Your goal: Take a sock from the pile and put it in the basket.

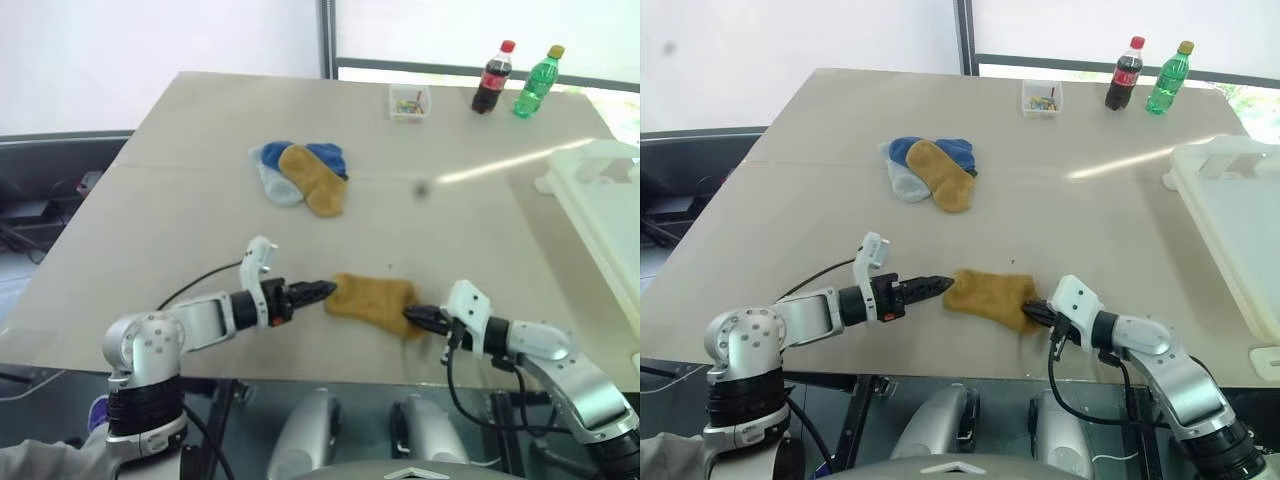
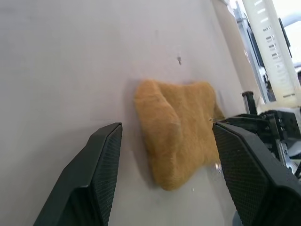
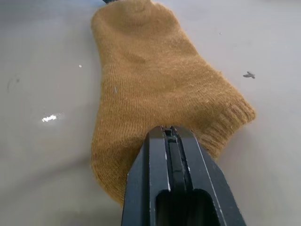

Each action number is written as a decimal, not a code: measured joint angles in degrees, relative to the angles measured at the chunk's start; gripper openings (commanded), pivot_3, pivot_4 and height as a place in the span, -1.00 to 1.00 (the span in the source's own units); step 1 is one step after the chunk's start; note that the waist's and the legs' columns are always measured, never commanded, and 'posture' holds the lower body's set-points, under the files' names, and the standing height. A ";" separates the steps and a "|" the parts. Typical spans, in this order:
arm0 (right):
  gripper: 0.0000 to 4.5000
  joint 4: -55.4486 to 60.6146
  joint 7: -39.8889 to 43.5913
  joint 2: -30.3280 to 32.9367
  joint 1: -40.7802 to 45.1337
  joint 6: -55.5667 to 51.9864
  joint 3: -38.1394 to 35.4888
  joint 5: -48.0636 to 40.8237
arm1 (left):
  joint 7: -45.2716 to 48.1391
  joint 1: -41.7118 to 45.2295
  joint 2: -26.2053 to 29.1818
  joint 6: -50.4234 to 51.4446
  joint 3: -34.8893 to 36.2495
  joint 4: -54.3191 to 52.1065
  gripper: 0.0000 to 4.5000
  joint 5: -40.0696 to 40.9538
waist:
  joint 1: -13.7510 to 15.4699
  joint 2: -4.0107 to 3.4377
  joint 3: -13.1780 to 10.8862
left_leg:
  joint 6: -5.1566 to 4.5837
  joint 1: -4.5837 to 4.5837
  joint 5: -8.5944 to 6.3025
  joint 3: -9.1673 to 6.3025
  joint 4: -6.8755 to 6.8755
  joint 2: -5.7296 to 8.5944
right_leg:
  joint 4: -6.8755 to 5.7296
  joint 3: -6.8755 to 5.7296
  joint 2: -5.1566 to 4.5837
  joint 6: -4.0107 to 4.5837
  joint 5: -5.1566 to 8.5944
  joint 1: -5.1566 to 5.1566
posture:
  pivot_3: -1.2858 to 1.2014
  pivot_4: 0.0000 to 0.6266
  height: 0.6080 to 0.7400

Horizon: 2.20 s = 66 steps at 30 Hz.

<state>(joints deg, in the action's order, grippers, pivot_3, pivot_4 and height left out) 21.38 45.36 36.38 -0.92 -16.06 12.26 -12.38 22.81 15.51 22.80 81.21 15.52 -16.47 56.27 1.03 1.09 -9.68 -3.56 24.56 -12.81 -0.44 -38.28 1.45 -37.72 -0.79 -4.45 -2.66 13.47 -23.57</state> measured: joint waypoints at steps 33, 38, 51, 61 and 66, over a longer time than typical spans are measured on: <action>-1.00 -7.36 2.59 1.84 0.79 9.63 -1.76 4.02 | 0.89 -1.80 2.90 -16.25 -12.58 -0.28 -0.56 -13.23 | -0.19 -0.81 1.53 | 0.22 -1.09 -0.20 0.08 1.20 -0.16 | 1.14 -0.23 -0.26 0.02 0.05 0.90 | 0.03 -0.52 0.83; -1.00 -5.38 2.55 1.59 0.58 8.27 -1.76 3.97 | 3.46 -1.48 3.79 -14.68 -12.70 -0.04 -0.99 -12.36 | 0.01 -0.75 1.47 | 0.05 -0.62 -0.18 0.07 1.19 -0.10 | 1.17 -0.26 -0.27 0.04 0.03 0.48 | 0.03 -0.52 0.83; 0.02 4.28 -2.22 -2.90 0.17 -5.04 -9.01 -6.80 | 8.63 -1.87 5.70 -11.36 -8.58 -1.37 0.60 -4.60 | -0.09 -0.45 0.78 | 0.02 -0.40 -0.23 0.07 1.21 -0.11 | 1.22 -0.27 -0.29 0.03 0.03 0.28 | 0.03 -0.52 0.83; 0.02 7.33 -4.42 -0.49 -3.68 -15.37 -9.79 -9.22 | 7.33 -1.59 4.04 -13.05 -12.13 -1.62 0.60 -6.10 | 0.09 -0.46 0.80 | 0.01 0.06 -0.21 0.06 1.08 -0.06 | 1.20 -0.32 -0.29 0.03 0.01 -0.05 | 0.03 -0.52 0.83; -0.57 5.22 -4.62 -0.24 -4.21 -14.56 -8.09 -6.46 | 5.47 -0.52 1.62 -15.04 -14.61 -0.61 -0.01 -9.39 | 0.18 -0.49 0.88 | 0.00 -0.02 -0.21 0.06 0.98 -0.06 | 1.20 -0.34 -0.26 0.02 0.02 0.03 | 0.03 -0.52 0.83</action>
<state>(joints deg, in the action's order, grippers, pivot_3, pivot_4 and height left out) 26.60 40.74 36.13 -5.13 -30.62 4.16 -18.84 28.28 14.99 24.42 66.17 0.90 -17.09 46.88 1.22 0.61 -8.80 -3.56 24.54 -13.02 -0.38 -37.30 1.40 -36.52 -1.13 -4.71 -2.64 13.49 -23.54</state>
